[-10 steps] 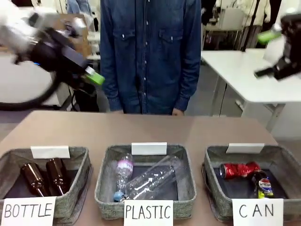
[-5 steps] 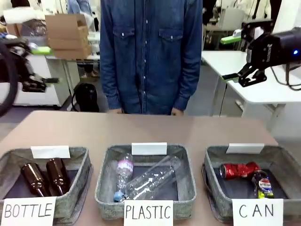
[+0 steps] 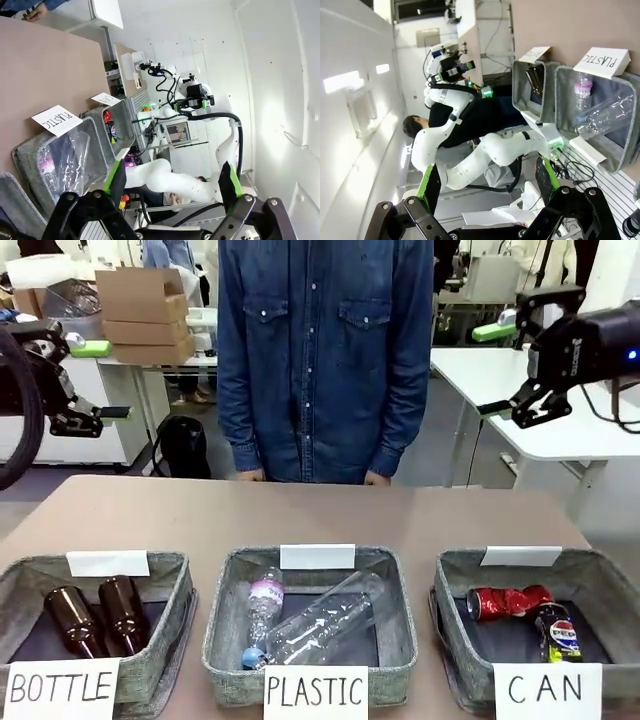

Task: Sort the can waste into the basket.
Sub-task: Pick up the can waste from the table and place it in the right Fabric basket.

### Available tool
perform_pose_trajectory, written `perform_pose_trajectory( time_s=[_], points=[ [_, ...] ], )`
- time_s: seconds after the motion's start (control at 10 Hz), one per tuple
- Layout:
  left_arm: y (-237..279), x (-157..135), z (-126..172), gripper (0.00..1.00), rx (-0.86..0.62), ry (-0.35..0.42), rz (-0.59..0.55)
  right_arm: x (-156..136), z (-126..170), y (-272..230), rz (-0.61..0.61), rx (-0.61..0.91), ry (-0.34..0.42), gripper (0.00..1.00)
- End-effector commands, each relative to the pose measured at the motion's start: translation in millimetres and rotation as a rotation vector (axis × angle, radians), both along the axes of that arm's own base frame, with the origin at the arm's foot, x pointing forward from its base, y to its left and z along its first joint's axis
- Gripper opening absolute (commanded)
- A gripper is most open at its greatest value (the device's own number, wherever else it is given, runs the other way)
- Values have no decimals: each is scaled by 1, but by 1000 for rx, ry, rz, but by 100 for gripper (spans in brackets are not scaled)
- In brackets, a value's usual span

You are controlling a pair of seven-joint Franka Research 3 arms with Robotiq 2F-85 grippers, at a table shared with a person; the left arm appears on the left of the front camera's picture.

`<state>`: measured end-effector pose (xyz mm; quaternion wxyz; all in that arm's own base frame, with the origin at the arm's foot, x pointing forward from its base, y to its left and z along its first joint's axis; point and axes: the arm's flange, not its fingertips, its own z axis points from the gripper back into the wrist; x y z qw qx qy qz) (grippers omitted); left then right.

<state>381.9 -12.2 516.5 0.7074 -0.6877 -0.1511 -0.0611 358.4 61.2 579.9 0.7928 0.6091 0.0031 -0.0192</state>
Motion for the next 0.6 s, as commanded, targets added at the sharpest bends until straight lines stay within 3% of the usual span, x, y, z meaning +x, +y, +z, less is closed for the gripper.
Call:
perform_pose_trajectory(
  time_s=[0.0,0.5],
  points=[
    [3,1,1,97,10,-5,4,0,4,4,-12,25,16,100],
    [3,1,1,97,10,-5,4,0,4,4,-12,25,16,100]
  ],
)
